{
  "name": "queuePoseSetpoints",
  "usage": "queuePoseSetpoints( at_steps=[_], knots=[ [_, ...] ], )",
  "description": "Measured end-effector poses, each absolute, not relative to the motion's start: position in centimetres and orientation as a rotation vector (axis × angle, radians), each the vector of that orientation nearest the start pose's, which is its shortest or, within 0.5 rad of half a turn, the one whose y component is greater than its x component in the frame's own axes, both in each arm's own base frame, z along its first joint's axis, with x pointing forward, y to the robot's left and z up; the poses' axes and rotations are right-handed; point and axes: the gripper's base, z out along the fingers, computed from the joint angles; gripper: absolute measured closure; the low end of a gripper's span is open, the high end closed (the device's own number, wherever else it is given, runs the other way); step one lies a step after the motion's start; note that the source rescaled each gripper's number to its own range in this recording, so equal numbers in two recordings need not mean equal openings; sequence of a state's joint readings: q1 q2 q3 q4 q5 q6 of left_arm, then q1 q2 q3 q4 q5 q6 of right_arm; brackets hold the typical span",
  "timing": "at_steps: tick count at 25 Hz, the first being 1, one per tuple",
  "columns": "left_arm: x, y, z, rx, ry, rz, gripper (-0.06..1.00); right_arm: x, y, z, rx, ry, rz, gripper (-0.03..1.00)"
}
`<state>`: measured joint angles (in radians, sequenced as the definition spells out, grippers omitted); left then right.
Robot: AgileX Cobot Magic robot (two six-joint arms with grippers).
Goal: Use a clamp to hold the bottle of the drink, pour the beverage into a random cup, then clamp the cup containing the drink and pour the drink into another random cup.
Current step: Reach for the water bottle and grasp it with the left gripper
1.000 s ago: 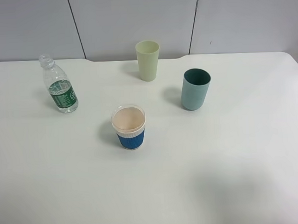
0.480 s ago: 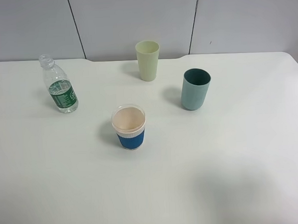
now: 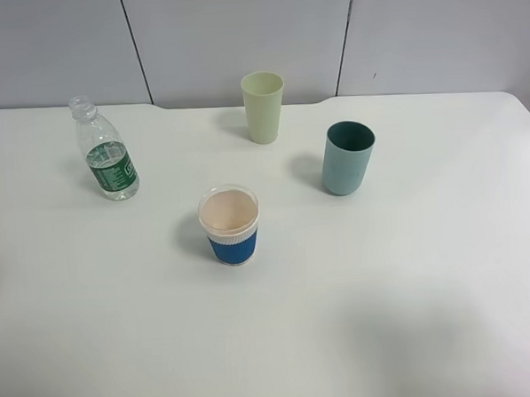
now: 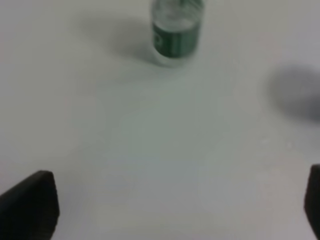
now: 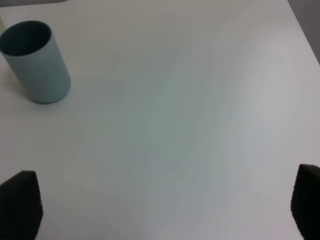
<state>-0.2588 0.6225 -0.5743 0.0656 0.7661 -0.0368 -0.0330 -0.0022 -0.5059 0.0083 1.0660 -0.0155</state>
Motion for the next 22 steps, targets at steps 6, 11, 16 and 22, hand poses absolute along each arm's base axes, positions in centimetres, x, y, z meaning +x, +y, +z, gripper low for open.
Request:
queuePoseSetpoints(
  at_steps=[6,11,16,22],
  knots=[
    [13.0,-4.6,27.5,0.548,2.336,-0.046,-0.06,-0.6,0.1,27.8,0.017,2.041,-0.02,-0.03],
    [15.2,-5.9,25.6,0.654,2.398,-0.027,-0.06,-0.6,0.1,27.8,0.017,2.041,-0.02,-0.03],
    [17.4,-6.9,23.7,0.677,2.435,-0.028,-0.06,-0.6,0.1,27.8,0.017,2.041,-0.02,-0.03],
    [19.3,-7.8,22.1,0.605,2.446,-0.069,-0.06,-0.6,0.1,27.8,0.017,2.041,-0.02,-0.03]
  ],
)
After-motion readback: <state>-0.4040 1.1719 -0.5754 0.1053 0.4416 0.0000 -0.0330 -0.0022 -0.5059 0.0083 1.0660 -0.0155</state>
